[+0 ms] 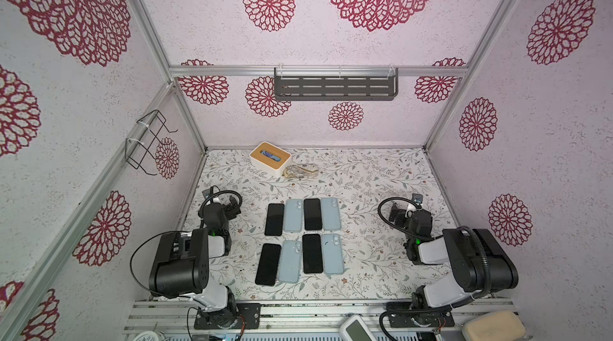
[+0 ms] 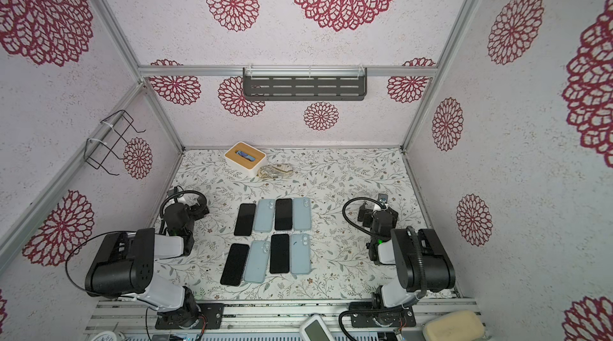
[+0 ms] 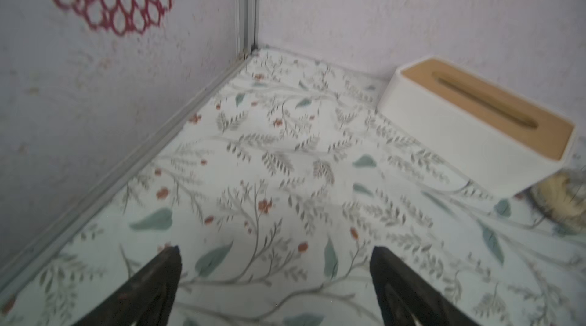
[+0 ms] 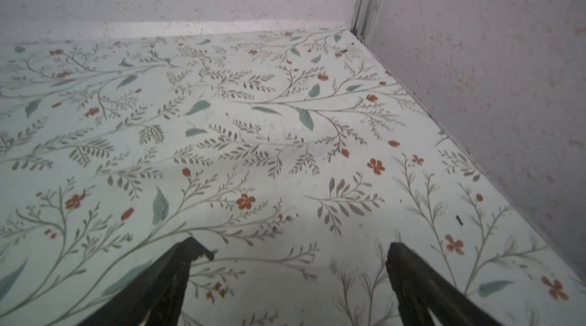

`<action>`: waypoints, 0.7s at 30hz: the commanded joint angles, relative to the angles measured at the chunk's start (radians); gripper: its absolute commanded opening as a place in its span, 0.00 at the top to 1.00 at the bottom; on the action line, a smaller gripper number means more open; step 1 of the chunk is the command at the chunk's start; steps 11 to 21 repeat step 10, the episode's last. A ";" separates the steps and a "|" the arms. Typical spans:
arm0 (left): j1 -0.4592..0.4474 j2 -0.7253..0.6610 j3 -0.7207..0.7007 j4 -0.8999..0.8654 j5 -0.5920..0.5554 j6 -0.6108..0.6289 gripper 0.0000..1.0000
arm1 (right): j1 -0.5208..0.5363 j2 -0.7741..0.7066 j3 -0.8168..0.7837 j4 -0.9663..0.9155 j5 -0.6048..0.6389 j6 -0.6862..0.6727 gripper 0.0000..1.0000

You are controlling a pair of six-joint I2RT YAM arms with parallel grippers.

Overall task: Take the phone out of the phone case
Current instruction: Reset both arms

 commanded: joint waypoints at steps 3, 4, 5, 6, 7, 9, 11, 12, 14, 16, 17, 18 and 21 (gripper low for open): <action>0.003 -0.006 -0.002 0.048 0.021 0.044 0.03 | 0.026 -0.016 -0.004 0.114 0.100 -0.024 0.01; 0.003 -0.005 -0.003 0.054 0.023 0.045 0.03 | 0.030 -0.013 -0.002 0.115 0.118 -0.019 0.01; 0.003 -0.017 -0.002 0.026 0.021 0.042 0.03 | 0.023 -0.008 0.002 0.110 0.111 -0.008 0.01; 0.003 -0.019 -0.004 0.028 0.023 0.042 0.03 | 0.011 -0.014 0.003 0.096 0.095 0.002 0.01; 0.002 -0.009 -0.008 0.059 0.026 0.045 0.03 | 0.007 -0.012 0.001 0.107 0.089 0.004 0.01; 0.002 -0.013 -0.004 0.038 0.027 0.045 0.03 | 0.007 -0.015 -0.003 0.110 0.090 0.004 0.01; 0.000 -0.010 -0.002 0.042 0.021 0.050 0.03 | 0.009 -0.013 -0.006 0.120 0.096 -0.001 0.01; 0.000 -0.010 -0.002 0.042 0.021 0.050 0.03 | 0.009 -0.013 -0.006 0.120 0.096 -0.001 0.01; 0.000 -0.010 -0.002 0.042 0.021 0.050 0.03 | 0.009 -0.013 -0.006 0.120 0.096 -0.001 0.01; 0.000 -0.010 -0.002 0.042 0.021 0.050 0.03 | 0.009 -0.013 -0.006 0.120 0.096 -0.001 0.01; 0.000 -0.010 -0.002 0.042 0.021 0.050 0.03 | 0.009 -0.013 -0.006 0.120 0.096 -0.001 0.01; 0.000 -0.010 -0.002 0.042 0.021 0.050 0.03 | 0.009 -0.013 -0.006 0.120 0.096 -0.001 0.01; 0.000 -0.010 -0.002 0.042 0.021 0.050 0.03 | 0.009 -0.013 -0.006 0.120 0.096 -0.001 0.01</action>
